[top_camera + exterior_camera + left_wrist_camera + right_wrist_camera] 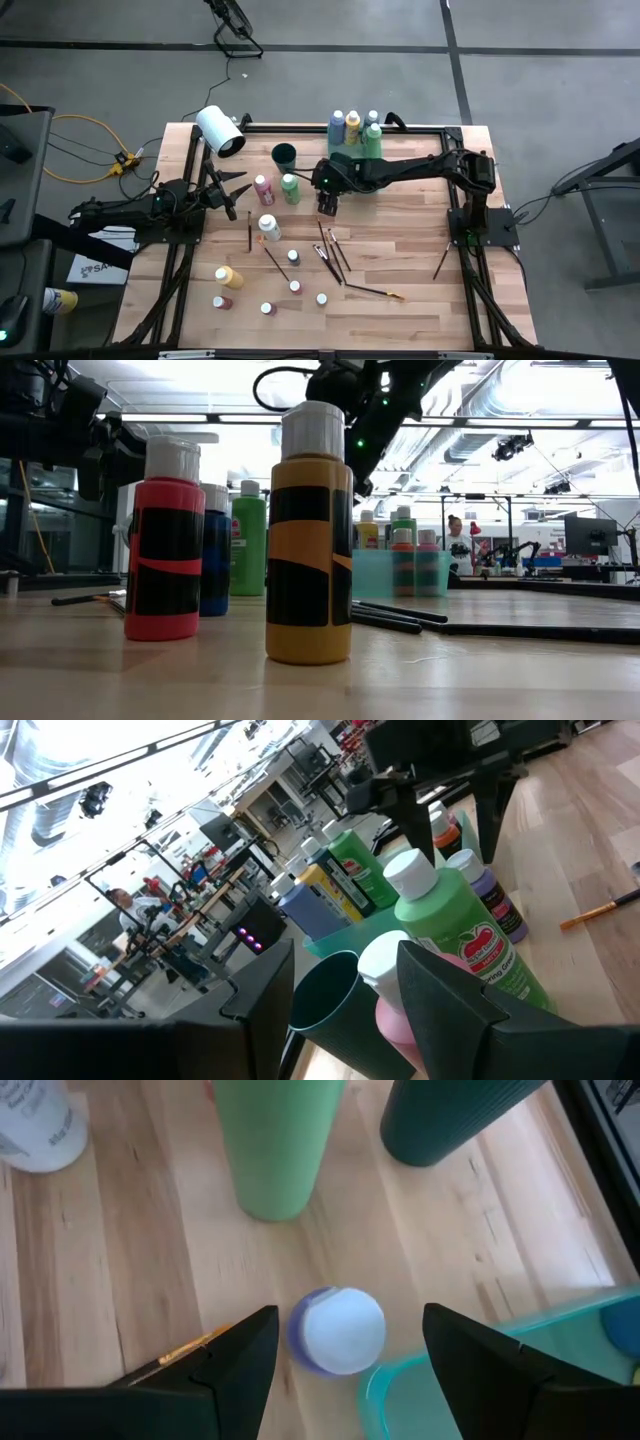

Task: Pick & Place Paint Supplies
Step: Put the purple small paint bottle into the green bin

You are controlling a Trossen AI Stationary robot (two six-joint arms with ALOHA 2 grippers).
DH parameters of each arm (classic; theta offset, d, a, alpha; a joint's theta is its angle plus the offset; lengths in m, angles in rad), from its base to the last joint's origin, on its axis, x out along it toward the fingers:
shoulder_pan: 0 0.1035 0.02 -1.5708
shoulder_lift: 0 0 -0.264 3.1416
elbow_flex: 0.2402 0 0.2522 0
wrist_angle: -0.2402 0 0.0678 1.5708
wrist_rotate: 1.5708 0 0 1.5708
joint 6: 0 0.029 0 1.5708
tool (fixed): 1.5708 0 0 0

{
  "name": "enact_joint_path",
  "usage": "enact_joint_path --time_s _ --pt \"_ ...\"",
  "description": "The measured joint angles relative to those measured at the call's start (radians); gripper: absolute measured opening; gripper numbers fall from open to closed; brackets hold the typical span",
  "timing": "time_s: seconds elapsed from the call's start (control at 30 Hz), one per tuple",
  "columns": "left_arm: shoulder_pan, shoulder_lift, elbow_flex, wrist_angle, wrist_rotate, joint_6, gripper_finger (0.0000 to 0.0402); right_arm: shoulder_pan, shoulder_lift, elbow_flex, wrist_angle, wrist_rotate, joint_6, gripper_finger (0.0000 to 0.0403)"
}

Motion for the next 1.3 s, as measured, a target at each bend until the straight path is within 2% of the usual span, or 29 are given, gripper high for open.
enact_joint_path --time_s 0.73,0.9,1.17,1.3 --pt "0.000 0.000 0.000 0.000 0.000 0.000 0.0173 -0.018 0.031 0.001 0.010 -0.022 -0.010 0.0148" --pt "0.000 0.000 0.000 0.000 0.000 0.000 0.0173 -0.017 0.018 0.001 -0.007 -0.028 -0.009 0.0114" --pt "0.000 0.000 0.000 0.000 0.000 0.000 0.0173 -0.017 -0.065 0.000 -0.049 -0.057 0.075 0.0113" --pt "0.000 0.000 0.000 0.000 0.000 0.000 0.0173 -0.017 -0.133 0.002 -0.087 -0.004 0.107 0.0113"
